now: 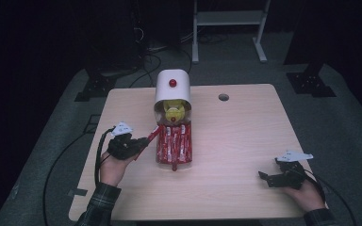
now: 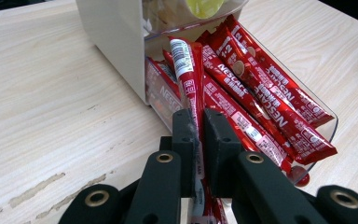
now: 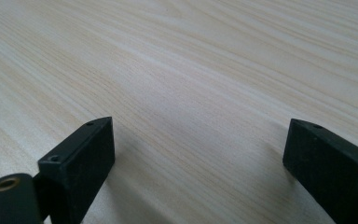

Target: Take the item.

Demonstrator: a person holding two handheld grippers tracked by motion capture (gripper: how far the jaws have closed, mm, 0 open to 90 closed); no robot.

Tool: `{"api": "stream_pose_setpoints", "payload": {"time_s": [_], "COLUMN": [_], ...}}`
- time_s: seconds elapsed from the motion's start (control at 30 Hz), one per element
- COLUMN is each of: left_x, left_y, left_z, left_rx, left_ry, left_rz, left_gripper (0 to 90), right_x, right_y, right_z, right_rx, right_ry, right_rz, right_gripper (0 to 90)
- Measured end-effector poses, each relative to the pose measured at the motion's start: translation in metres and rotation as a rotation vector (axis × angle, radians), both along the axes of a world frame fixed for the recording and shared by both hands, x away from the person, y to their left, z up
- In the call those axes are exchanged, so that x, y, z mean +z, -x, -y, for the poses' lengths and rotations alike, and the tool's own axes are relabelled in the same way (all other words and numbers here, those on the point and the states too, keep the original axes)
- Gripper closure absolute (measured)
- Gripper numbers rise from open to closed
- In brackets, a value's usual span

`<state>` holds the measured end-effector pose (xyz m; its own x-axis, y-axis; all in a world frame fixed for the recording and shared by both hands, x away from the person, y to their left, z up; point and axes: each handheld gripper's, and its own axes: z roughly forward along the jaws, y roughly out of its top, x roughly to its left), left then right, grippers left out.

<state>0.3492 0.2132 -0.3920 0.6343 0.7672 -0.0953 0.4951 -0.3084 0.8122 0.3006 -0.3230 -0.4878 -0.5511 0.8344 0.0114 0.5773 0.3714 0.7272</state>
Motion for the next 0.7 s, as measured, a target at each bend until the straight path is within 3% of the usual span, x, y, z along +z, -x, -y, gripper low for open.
{"api": "stream_pose_setpoints", "payload": {"time_s": [0.7], "left_x": [-0.015], "left_y": [0.0], "left_z": [-0.02], "left_rx": [0.03], "left_ry": [-0.012], "left_rz": [-0.026], "left_gripper": [83.5], "right_x": [0.0], "right_y": [0.0], "right_z": [0.0], "right_rx": [0.0], "right_ry": [0.001], "right_rz": [0.0], "right_gripper": [7.8]}}
